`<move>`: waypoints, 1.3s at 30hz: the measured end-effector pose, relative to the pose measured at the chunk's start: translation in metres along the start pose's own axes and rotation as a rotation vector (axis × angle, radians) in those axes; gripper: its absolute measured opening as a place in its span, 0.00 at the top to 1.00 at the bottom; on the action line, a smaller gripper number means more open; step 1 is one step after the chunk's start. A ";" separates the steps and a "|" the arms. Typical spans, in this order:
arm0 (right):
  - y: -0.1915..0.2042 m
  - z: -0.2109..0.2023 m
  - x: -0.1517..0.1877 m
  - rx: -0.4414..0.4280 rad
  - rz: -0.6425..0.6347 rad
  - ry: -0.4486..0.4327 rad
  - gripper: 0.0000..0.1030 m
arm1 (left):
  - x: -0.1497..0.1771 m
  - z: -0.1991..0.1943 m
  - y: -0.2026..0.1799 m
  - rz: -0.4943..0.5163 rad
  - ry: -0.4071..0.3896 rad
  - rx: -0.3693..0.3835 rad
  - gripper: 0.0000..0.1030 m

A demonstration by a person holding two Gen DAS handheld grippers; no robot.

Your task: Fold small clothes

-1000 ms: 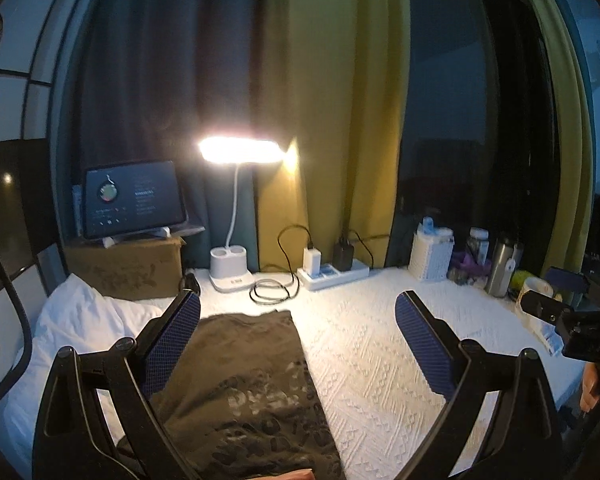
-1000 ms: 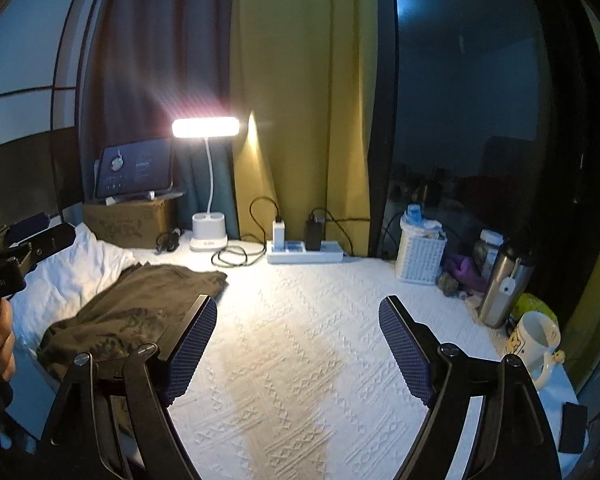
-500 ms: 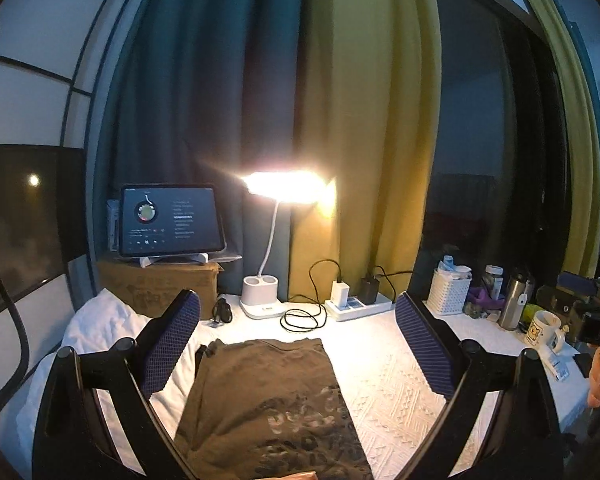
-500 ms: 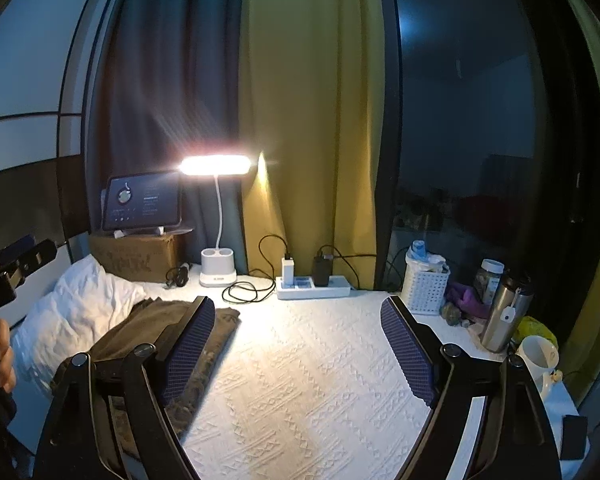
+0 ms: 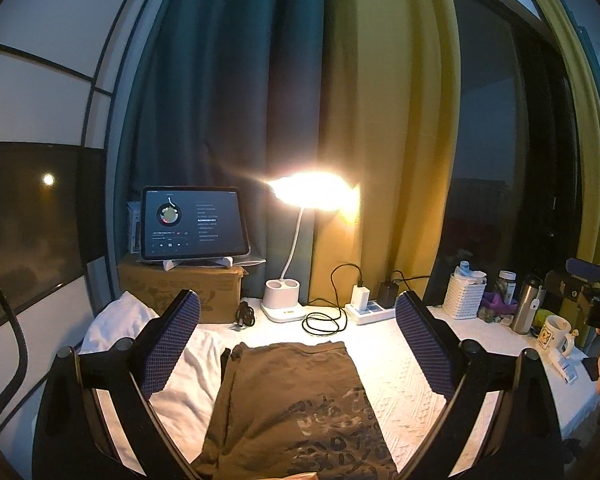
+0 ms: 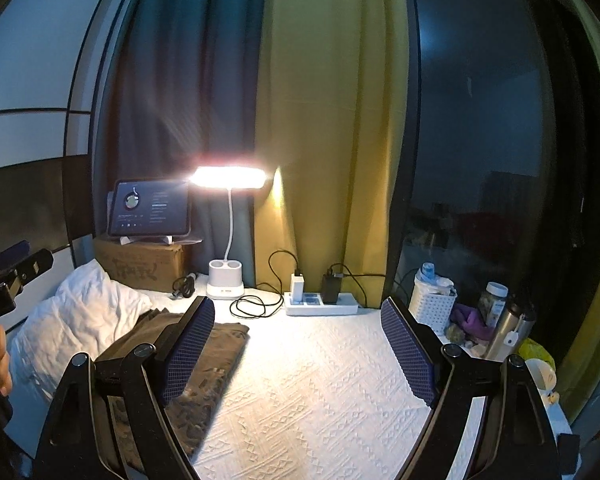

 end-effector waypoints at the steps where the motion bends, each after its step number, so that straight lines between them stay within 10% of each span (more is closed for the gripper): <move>1: 0.001 0.000 -0.001 0.000 -0.002 -0.001 0.16 | 0.000 -0.001 0.000 0.000 0.000 0.000 0.05; 39: -0.010 0.021 0.015 0.059 0.006 0.024 0.16 | 0.016 0.017 -0.008 0.000 0.081 0.017 0.05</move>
Point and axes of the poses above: each gripper's, at about its wrist camera, not at the fingertips, and z roughly the way its jaws point, y to its left, x to its underside, the point moved 5 cm from there along z, roughly the way its jaws point, and after that the axes turned 12 degrees about z, right-handed, at the moved point
